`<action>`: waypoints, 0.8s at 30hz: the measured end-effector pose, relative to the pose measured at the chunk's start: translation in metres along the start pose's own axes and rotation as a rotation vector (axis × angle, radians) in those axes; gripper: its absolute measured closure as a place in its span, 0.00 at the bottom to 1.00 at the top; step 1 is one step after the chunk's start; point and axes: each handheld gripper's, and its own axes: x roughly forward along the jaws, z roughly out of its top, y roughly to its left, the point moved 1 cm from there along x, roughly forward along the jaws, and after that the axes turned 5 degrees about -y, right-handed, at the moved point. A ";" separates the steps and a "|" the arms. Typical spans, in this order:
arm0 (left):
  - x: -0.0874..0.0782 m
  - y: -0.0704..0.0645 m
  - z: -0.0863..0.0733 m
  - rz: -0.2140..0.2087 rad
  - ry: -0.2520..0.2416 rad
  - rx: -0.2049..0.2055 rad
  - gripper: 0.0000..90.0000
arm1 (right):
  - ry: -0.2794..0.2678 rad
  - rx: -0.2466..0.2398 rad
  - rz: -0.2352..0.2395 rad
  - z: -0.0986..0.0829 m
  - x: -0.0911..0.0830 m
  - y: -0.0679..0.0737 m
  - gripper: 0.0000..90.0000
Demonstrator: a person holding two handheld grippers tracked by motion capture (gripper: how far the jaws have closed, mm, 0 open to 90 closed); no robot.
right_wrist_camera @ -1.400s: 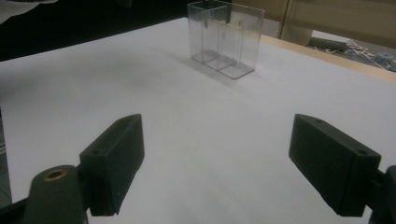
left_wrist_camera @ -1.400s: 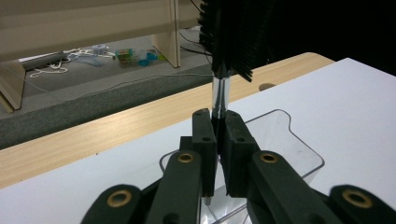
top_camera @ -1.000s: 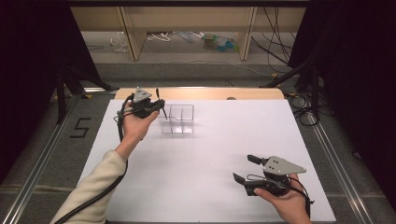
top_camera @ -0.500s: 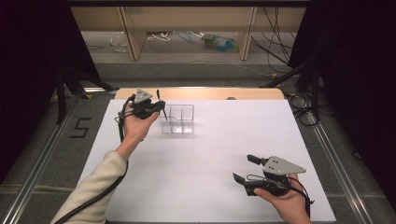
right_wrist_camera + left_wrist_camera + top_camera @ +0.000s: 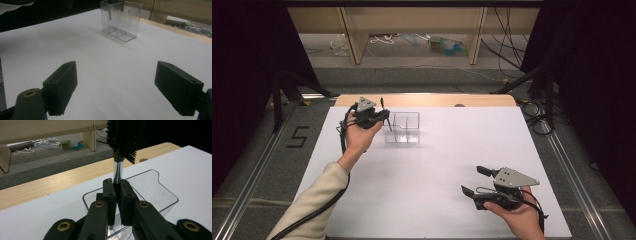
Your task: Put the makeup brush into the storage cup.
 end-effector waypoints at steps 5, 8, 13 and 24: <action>0.000 0.000 -0.001 0.000 0.000 -0.004 0.94 | 0.000 0.001 0.001 0.000 0.000 0.000 0.21; 0.000 0.001 0.000 0.001 0.001 0.004 0.94 | 0.000 0.001 0.002 0.000 0.000 0.000 0.21; -0.001 0.002 0.001 0.000 -0.002 -0.008 0.94 | 0.004 0.001 0.001 0.000 0.000 0.000 0.22; -0.004 0.003 0.002 0.004 0.026 -0.020 0.69 | 0.021 0.000 -0.001 0.001 -0.002 0.001 0.21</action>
